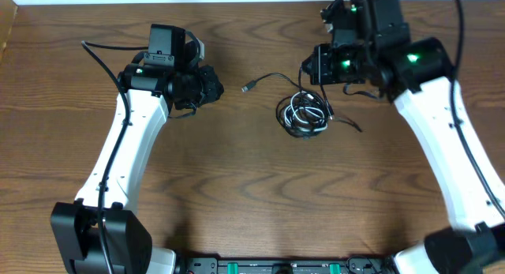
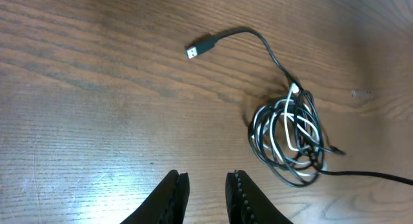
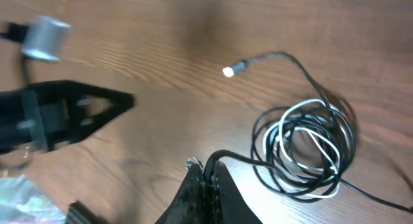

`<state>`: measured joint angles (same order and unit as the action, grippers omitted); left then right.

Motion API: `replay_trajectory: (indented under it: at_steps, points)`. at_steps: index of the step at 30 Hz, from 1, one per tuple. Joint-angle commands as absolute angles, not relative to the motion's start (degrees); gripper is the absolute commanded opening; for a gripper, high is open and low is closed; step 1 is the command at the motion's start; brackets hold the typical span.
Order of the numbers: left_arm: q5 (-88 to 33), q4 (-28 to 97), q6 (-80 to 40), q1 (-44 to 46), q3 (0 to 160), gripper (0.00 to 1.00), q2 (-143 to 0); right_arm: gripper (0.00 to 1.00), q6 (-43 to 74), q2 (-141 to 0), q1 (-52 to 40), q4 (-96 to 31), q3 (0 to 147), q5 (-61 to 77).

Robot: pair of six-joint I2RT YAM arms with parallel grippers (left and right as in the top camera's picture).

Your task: Untangle cables

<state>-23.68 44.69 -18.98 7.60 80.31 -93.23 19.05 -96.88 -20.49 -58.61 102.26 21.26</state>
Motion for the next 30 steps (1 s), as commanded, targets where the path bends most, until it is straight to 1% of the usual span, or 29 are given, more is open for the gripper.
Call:
replay_trajectory:
  at_steps: [1,8,9,10,11,12,13,14,15,17,18,20,27,28,30]
  points:
    - [-23.99,44.97,-17.61,7.57,80.77,0.25,-93.23,0.01,18.13,-100.4,-20.38,-58.67,102.19,19.86]
    - [-23.99,44.88,-17.61,7.57,80.77,0.25,-93.23,0.01,17.08,-108.07,-21.76,-55.11,102.19,20.08]
    - [-23.97,44.8,-17.58,7.57,80.77,0.25,-93.23,0.02,17.08,-109.16,-22.11,-54.57,102.19,20.21]
    - [-23.97,44.71,-17.58,7.57,80.77,0.24,-93.23,0.08,16.53,-110.15,-22.5,-54.04,102.19,20.73]
    - [-23.94,44.56,-17.58,7.55,80.77,0.24,-93.23,0.15,14.98,-111.11,-22.87,-53.52,102.19,21.98]
    - [-23.94,44.38,-17.58,7.55,80.77,0.24,-93.23,0.36,13.32,-111.85,-23.22,-53.06,102.19,23.24]
    - [-23.97,44.16,-17.58,7.55,80.79,0.24,-93.19,0.59,11.92,-112.46,-23.51,-52.84,102.21,23.99]
    - [-23.99,43.92,-17.58,7.55,80.79,0.24,-93.1,0.73,11.18,-112.62,-23.68,-52.73,102.21,23.9]
    - [-24.01,43.64,-17.58,7.57,80.79,0.24,-92.97,0.83,10.11,-112.62,-23.68,-52.71,102.21,23.66]
    - [-24.82,43.38,-17.41,7.57,80.79,0.24,-92.62,0.95,10.2,-111.96,-23.0,-52.99,102.45,21.43]
    - [-26.02,43.07,-16.6,7.57,80.79,0.25,-92.42,0.97,10.24,-111.46,-22.31,-53.19,102.59,20.27]
    - [-29.39,42.04,-14.02,7.86,80.79,0.26,-91.94,0.99,10.26,-110.0,-20.03,-53.69,103.11,19.31]
    - [-30.44,37.89,-12.01,13.52,80.79,0.3,-90.91,0.99,11.11,-105.51,-8.71,-56.12,103.68,21.12]
    - [-30.41,37.04,-11.97,14.79,80.79,0.31,-90.91,0.99,11.11,-105.32,-7.2,-56.69,103.68,21.12]
    - [-30.39,35.48,-10.96,17.69,80.79,0.37,-90.98,0.99,11.07,-105.32,-4.29,-58.13,103.66,21.12]
